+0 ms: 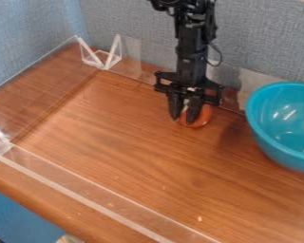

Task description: Put the mushroom in the blue bowl

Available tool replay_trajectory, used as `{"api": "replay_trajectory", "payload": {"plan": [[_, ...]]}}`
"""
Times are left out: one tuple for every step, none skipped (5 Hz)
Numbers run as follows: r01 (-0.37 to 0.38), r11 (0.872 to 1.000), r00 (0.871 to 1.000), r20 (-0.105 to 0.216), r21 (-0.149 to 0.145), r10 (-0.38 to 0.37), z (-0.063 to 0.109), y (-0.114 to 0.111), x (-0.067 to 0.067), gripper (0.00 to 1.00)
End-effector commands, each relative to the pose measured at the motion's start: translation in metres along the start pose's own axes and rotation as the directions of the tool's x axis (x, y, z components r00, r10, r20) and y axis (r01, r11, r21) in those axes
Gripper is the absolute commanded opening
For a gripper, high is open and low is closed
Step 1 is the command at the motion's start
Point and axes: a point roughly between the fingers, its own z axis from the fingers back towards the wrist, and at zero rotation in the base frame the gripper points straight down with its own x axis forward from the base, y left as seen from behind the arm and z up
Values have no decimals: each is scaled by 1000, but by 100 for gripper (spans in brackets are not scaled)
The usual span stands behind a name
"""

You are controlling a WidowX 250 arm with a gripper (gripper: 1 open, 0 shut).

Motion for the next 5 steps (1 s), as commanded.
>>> {"api": "replay_trajectory", "payload": {"plan": [[-13, 1000, 997, 83, -1, 13, 30, 9, 3, 0], [-8, 1000, 996, 85, -3, 8, 34, 10, 2, 0], [-3, 1000, 996, 87, -6, 3, 37, 11, 0, 0], [1, 1000, 996, 90, -8, -1, 41, 11, -1, 0], [4, 1000, 996, 91, -7, -3, 43, 12, -2, 0]]}}
